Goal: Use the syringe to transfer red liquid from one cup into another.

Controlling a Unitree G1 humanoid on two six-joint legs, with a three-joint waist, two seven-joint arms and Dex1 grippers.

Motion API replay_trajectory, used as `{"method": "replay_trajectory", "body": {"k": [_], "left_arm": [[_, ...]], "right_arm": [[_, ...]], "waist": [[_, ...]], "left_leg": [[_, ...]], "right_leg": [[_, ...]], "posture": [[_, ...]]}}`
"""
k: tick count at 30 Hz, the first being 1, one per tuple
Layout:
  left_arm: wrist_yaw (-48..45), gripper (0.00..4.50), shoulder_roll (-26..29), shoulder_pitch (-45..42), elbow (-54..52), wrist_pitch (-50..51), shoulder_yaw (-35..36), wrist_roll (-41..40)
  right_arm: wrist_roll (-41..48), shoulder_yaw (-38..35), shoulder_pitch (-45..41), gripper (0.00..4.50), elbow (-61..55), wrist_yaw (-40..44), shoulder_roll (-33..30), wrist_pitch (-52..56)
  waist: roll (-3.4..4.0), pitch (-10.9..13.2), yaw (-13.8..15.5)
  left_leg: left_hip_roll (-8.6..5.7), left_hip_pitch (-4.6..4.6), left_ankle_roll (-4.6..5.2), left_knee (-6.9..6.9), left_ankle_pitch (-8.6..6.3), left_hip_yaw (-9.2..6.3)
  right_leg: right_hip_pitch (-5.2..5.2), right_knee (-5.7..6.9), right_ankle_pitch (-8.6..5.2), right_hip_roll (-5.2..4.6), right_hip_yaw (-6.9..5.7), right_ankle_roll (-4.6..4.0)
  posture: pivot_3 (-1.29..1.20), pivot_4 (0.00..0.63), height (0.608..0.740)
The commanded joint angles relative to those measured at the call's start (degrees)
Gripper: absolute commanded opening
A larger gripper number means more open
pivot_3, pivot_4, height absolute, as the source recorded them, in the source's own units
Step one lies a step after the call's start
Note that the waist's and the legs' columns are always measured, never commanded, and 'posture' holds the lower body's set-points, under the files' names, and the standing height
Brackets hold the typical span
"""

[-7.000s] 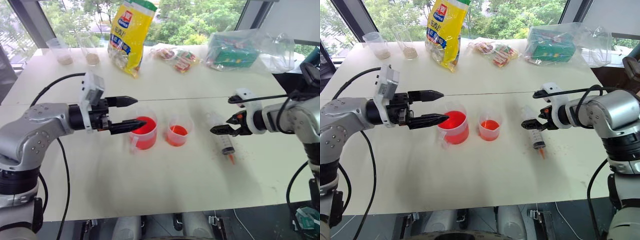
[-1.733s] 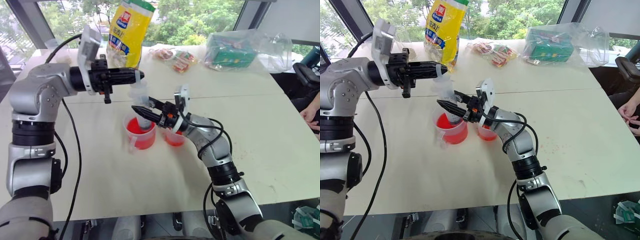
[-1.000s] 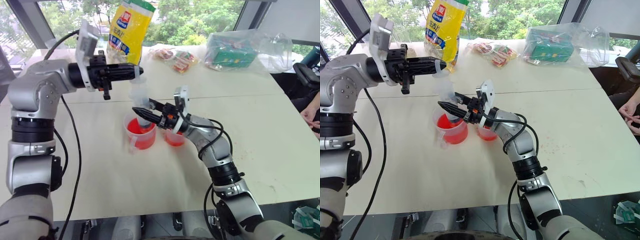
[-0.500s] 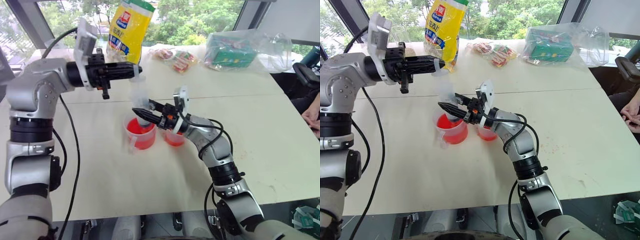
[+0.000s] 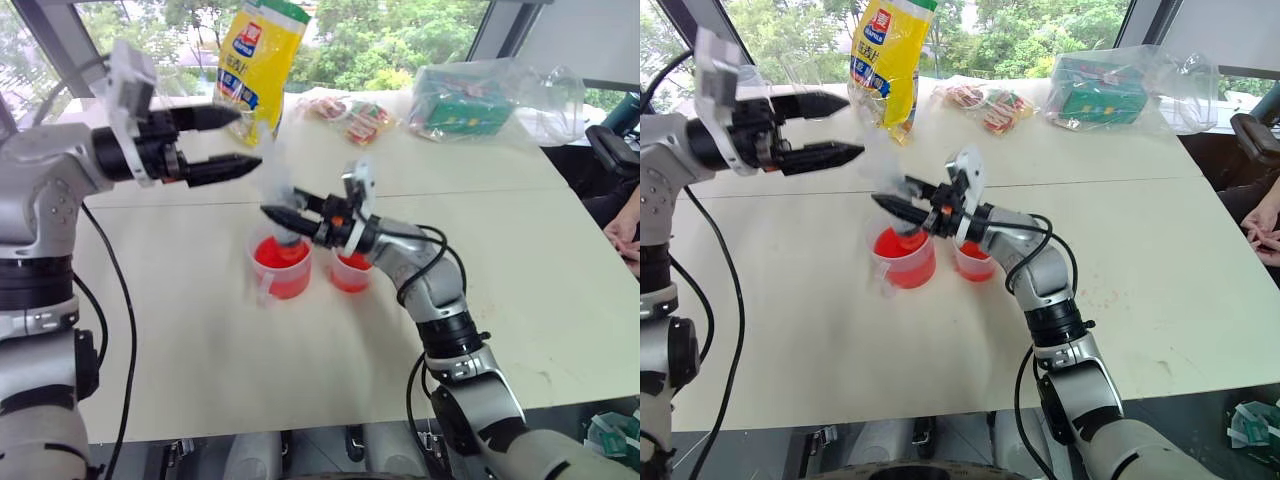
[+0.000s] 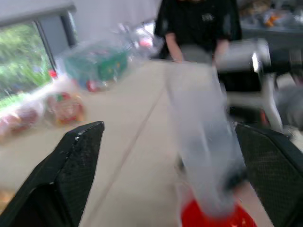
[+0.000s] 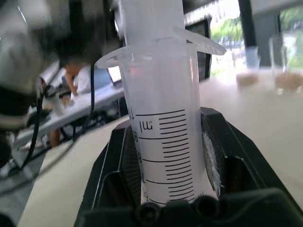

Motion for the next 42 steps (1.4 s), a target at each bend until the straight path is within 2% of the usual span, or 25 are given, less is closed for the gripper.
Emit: {"method": "replay_trajectory", "body": {"k": [1,5,13,17,21,27,34,42], "left_arm": [[-0.2,4.46,2.4,1.4,-1.6,0.6,1.0,-0.1],[0.3,4.46,3.4,2.2,-1.6,0.9,2.0,-0.6],[2.4,4.46,0.7,-2.8,1.8,0.4,2.1,-1.8],[1.7,4.46,-1.6,-5.5,4.0,-0.7,0.6,-1.5],[0.7,4.46,-3.9,-7.9,5.9,-1.5,-0.2,-1.3],[-0.6,4.46,-8.4,-13.6,9.1,-2.8,-1.5,-1.5],[-2.2,4.46,-14.1,-21.5,14.8,-4.5,-1.6,-1.7],[-4.1,4.46,-18.5,-25.8,20.8,-9.2,-2.9,0.9]], "right_arm": [[2.9,-2.1,-3.1,1.41,-3.6,-0.8,0.9,-0.5],[4.6,-3.0,-4.1,1.41,-5.3,-2.0,0.8,0.7],[13.0,-7.4,-4.6,1.41,-17.3,-7.4,-2.4,9.5],[17.5,-13.3,-3.1,1.41,-23.2,-12.0,-7.3,13.3],[18.8,-16.2,1.2,1.41,-26.2,-14.3,-11.7,14.5],[15.8,-14.7,9.3,1.41,-26.7,-14.0,-14.1,11.4],[12.8,-12.4,13.7,1.41,-24.5,-13.1,-13.9,8.0],[12.1,-11.0,15.8,1.41,-25.4,-13.1,-13.7,7.2]], "waist": [[0.1,0.1,-0.1],[0.09,0.1,0.1],[0.09,0.1,0.2],[0.09,0.1,0.3],[0.06,0.0,0.2],[0.06,0.0,0.1],[0.06,0.0,0.3],[0.06,0.0,0.1]], "left_leg": [[-0.02,0.01,0.0,-0.01,0.0,0.04],[-0.01,0.0,0.0,-0.01,0.0,0.02],[-0.03,-0.03,0.01,0.0,0.0,0.01],[-0.04,-0.02,0.01,0.0,-0.01,0.02],[-0.05,-0.03,0.02,0.0,-0.01,0.02],[-0.06,-0.02,0.03,0.0,-0.01,0.05],[-0.05,-0.02,0.03,0.0,-0.01,0.03],[-0.07,-0.03,0.06,0.01,-0.03,0.03]], "right_leg": [[-0.01,0.01,0.0,-0.02,0.03,0.0],[-0.01,0.01,0.0,-0.01,0.01,0.0],[-0.01,0.0,0.0,-0.04,0.0,0.0],[0.0,-0.01,0.0,-0.05,0.0,0.0],[0.0,-0.02,0.0,-0.04,-0.01,0.0],[0.0,-0.01,0.0,-0.02,0.0,0.01],[0.0,-0.03,0.0,0.03,0.01,0.01],[0.01,-0.05,0.0,0.01,0.01,0.02]], "posture": [[0.0,0.15,0.74],[0.0,0.15,0.74],[0.0,0.15,0.74],[0.0,0.15,0.74],[0.0,0.15,0.74],[0.0,0.15,0.74],[0.0,0.15,0.74],[0.0,0.15,0.74]]}}
